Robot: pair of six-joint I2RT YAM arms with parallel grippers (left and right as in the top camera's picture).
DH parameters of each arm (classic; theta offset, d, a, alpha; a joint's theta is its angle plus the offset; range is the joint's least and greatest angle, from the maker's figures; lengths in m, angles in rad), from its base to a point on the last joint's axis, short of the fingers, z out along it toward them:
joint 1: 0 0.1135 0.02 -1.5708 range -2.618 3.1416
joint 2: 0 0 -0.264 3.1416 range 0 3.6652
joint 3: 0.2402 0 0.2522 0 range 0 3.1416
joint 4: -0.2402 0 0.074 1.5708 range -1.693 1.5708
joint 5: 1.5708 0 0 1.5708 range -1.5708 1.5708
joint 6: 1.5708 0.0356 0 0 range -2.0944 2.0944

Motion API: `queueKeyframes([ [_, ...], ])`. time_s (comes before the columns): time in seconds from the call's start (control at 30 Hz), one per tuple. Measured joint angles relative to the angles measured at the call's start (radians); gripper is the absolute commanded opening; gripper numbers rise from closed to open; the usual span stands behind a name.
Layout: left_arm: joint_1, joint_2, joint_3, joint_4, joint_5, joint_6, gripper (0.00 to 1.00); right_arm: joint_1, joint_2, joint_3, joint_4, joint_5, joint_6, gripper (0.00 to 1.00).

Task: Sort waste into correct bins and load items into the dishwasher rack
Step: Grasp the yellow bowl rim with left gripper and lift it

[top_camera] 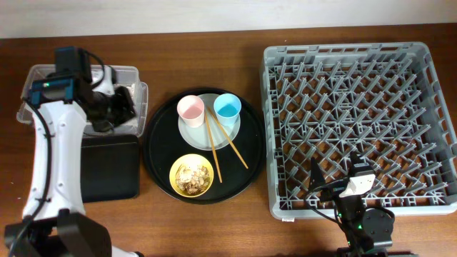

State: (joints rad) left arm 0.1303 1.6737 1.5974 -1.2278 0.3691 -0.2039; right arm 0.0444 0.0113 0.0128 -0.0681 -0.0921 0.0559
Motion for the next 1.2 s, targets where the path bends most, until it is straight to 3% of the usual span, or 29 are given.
queueKeyframes([
  [0.13, -0.116, -0.002, -0.006, -0.128, 0.102, 0.093, 0.05, 0.000, 0.000, 0.000, 0.000, 0.000, -0.002, 0.98],
  [0.3, -0.344, -0.002, -0.093, -0.140, 0.067, 0.140, 0.08, 0.000, 0.000, 0.000, 0.000, 0.000, 0.000, 0.98],
  [0.57, -0.627, -0.002, -0.290, 0.005, -0.100, 0.037, 0.18, 0.000, 0.000, 0.000, 0.000, 0.000, 0.000, 0.98],
  [0.87, -0.740, -0.001, -0.397, 0.181, -0.270, -0.099, 0.30, 0.000, 0.000, 0.000, 0.000, 0.000, -0.001, 0.98],
  [1.2, -0.764, -0.001, -0.489, 0.281, -0.371, -0.168, 0.30, 0.000, 0.000, 0.000, 0.000, 0.000, 0.000, 0.98],
])
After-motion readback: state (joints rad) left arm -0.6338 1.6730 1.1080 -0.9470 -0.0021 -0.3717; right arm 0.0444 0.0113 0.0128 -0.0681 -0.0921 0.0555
